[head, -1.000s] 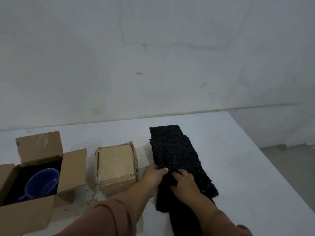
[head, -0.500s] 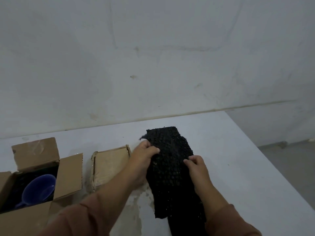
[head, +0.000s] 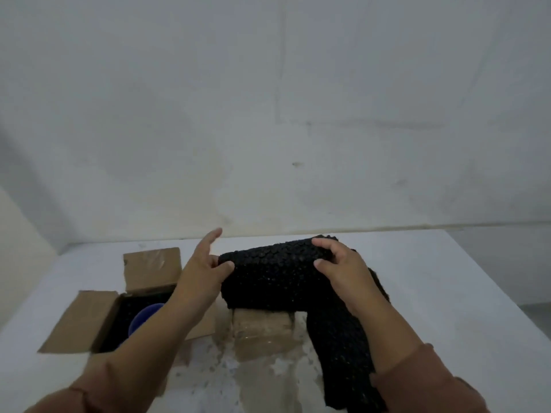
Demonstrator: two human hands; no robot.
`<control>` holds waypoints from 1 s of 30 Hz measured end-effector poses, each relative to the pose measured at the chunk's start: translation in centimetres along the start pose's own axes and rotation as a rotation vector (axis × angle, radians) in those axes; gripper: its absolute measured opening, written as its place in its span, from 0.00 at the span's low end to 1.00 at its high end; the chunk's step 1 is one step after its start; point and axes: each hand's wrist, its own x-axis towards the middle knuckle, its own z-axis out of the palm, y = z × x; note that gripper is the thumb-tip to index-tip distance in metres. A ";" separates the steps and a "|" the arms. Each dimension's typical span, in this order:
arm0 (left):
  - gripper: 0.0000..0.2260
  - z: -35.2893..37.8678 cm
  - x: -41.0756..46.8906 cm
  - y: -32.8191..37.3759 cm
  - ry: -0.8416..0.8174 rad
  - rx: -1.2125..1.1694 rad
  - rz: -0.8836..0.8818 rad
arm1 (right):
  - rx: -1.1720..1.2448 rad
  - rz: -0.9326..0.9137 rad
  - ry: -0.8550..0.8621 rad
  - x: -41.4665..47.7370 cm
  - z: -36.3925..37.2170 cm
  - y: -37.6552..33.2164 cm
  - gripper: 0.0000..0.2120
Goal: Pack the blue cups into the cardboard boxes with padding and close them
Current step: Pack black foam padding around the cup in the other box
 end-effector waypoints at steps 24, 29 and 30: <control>0.13 -16.8 -1.0 -2.4 -0.240 -0.455 -0.286 | 0.499 0.164 -0.391 -1.6 21.0 -8.8 0.10; 0.15 -20.2 -0.5 -4.5 -0.248 -0.574 -0.299 | 0.310 0.064 -0.466 -0.8 22.2 -8.9 0.19; 0.13 -20.6 -0.3 -4.8 -0.260 -0.593 -0.300 | 0.257 0.047 -0.484 -0.6 22.4 -8.9 0.21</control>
